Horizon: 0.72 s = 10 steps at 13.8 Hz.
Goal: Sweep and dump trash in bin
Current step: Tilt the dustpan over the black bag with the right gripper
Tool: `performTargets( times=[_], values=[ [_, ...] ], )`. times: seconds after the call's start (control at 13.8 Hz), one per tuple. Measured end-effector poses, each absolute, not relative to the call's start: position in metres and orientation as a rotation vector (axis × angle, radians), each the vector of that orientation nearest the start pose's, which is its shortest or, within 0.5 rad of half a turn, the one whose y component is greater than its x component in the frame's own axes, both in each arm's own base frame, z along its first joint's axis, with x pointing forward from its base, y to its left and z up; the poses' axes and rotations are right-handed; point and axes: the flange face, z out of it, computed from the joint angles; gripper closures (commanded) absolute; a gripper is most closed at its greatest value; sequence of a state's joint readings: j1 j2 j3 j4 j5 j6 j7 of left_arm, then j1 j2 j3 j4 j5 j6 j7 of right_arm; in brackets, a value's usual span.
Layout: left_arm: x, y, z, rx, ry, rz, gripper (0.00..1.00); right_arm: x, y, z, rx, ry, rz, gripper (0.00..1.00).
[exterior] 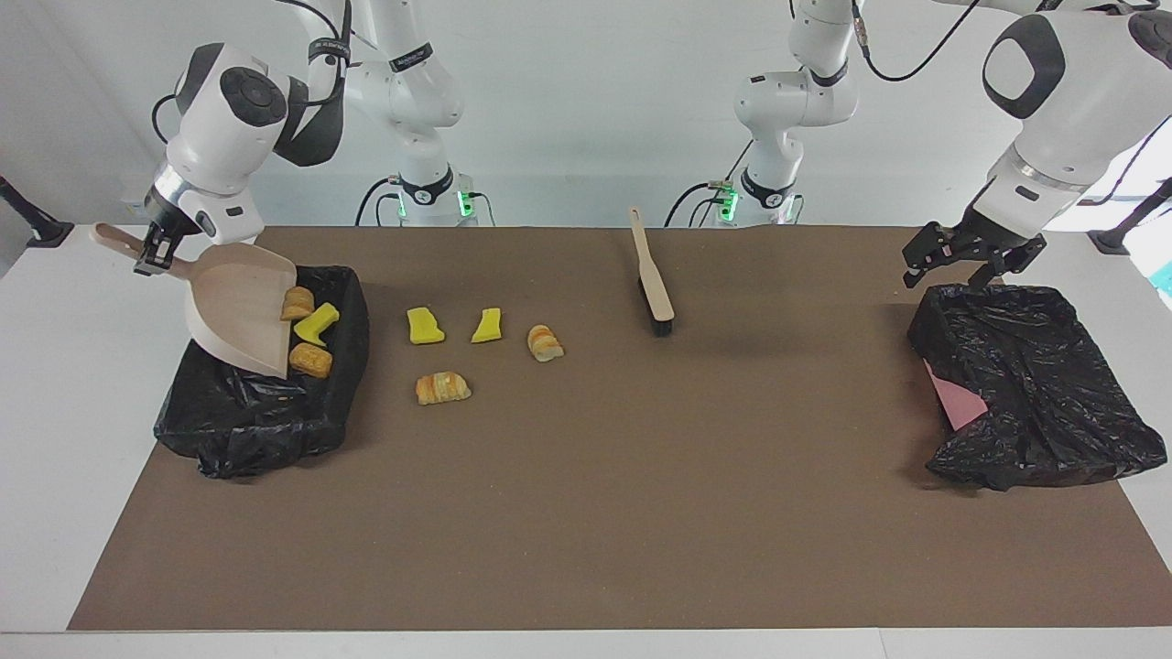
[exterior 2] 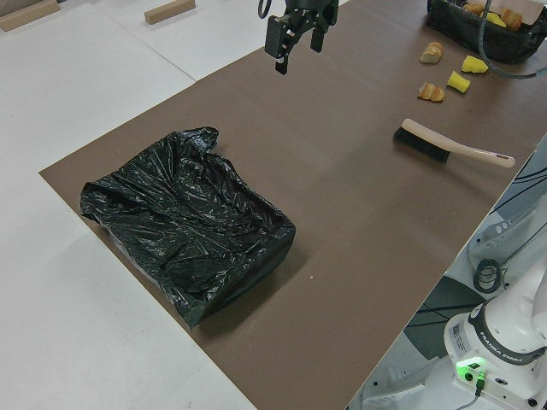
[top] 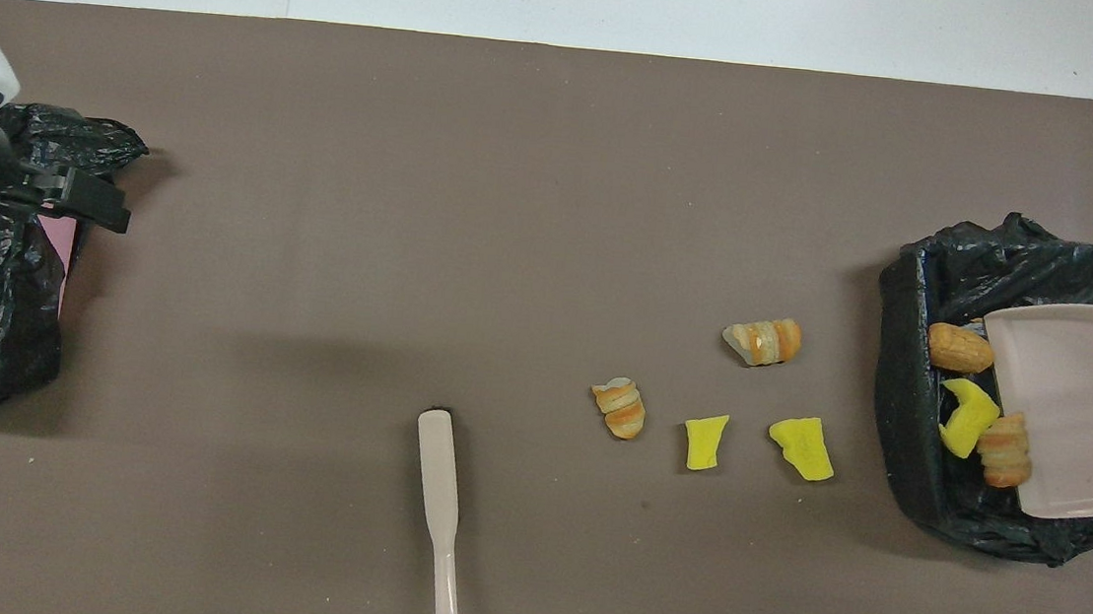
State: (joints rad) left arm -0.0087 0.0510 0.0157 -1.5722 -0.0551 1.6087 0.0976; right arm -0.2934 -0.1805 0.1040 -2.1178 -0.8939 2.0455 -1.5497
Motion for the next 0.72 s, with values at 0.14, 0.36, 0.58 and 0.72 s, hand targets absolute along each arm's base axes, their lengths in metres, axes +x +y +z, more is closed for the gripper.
performTargets(
  times=[0.14, 0.36, 0.58, 0.72],
  values=[
    [0.566, -0.004, 0.609, -3.186, 0.143, 0.066, 0.0, 0.504, -0.134, 0.523, 1.515, 1.862, -0.758, 1.0],
    [0.552, -0.003, 0.635, -3.163, 0.153, 0.037, 0.0, 0.507, -0.124, 0.528, 1.456, 1.86, -0.771, 1.0],
    [0.541, -0.003, 0.642, -3.161, 0.154, 0.027, 0.0, 0.509, -0.116, 0.53, 1.409, 1.859, -0.783, 1.0],
    [0.539, -0.004, 0.637, -3.161, 0.155, 0.044, 0.0, 0.511, -0.114, 0.533, 1.365, 1.85, -0.805, 1.0]
  ],
)
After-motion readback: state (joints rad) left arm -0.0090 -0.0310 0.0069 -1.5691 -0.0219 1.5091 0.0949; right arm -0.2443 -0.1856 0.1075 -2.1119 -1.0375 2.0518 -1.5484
